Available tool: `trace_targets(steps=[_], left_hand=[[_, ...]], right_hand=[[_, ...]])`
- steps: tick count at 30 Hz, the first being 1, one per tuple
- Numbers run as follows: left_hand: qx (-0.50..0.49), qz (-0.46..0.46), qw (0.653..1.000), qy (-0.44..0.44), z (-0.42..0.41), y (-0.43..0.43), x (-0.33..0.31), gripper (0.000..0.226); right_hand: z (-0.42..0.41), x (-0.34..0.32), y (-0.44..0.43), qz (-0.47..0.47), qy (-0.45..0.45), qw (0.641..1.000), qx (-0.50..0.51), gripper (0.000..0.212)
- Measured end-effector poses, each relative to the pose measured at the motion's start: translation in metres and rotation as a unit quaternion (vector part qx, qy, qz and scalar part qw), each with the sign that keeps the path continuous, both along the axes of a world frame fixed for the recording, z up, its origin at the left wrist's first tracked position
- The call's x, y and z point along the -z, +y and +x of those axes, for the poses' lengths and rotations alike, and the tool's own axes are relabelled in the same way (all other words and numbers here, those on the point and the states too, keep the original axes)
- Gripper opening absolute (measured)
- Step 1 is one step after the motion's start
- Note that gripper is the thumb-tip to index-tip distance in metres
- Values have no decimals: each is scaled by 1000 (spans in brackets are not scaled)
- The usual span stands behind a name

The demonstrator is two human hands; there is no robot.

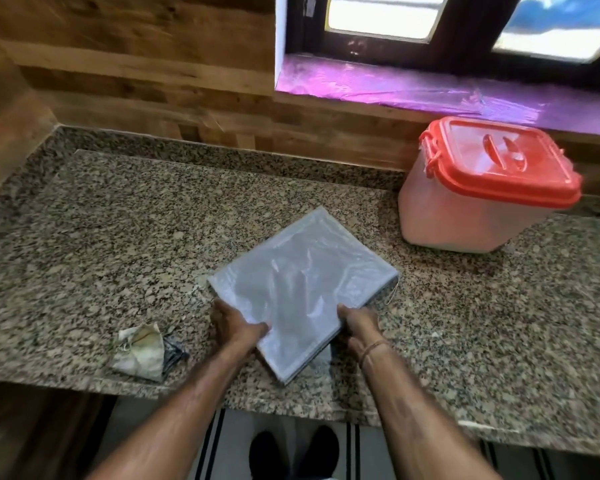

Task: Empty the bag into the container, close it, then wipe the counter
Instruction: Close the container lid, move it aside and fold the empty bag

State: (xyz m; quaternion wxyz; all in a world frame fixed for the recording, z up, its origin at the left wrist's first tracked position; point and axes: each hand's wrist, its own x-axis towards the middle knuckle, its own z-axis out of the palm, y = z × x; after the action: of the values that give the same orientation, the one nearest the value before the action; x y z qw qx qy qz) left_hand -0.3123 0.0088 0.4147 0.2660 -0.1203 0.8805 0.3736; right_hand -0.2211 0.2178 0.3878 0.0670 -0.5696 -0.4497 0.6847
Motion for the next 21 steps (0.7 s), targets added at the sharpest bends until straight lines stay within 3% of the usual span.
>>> trace_targets(steps=[3, 8, 11, 13, 17, 21], left_hand=[[142, -158, 971, 114, -13, -7, -8, 124], [235, -164, 952, 110, -47, -2, -10, 76], [214, -111, 963, 121, -55, 12, -9, 37], [184, -97, 973, 99, -58, 18, -13, 23], [151, -51, 987, 1, -63, 12, 0, 20], [83, 23, 995, -47, -59, 8, 22, 28]], right_hand=[[3, 2, 10, 57, -57, 995, -56, 28], [16, -13, 29, 120, -50, 978, -161, 18], [23, -15, 39, 175, -66, 959, -214, 21], [27, -19, 45, 209, -100, 945, -231, 20], [35, -25, 52, 210, -148, 942, -217, 15], [45, -22, 55, 212, -199, 930, -224, 27]])
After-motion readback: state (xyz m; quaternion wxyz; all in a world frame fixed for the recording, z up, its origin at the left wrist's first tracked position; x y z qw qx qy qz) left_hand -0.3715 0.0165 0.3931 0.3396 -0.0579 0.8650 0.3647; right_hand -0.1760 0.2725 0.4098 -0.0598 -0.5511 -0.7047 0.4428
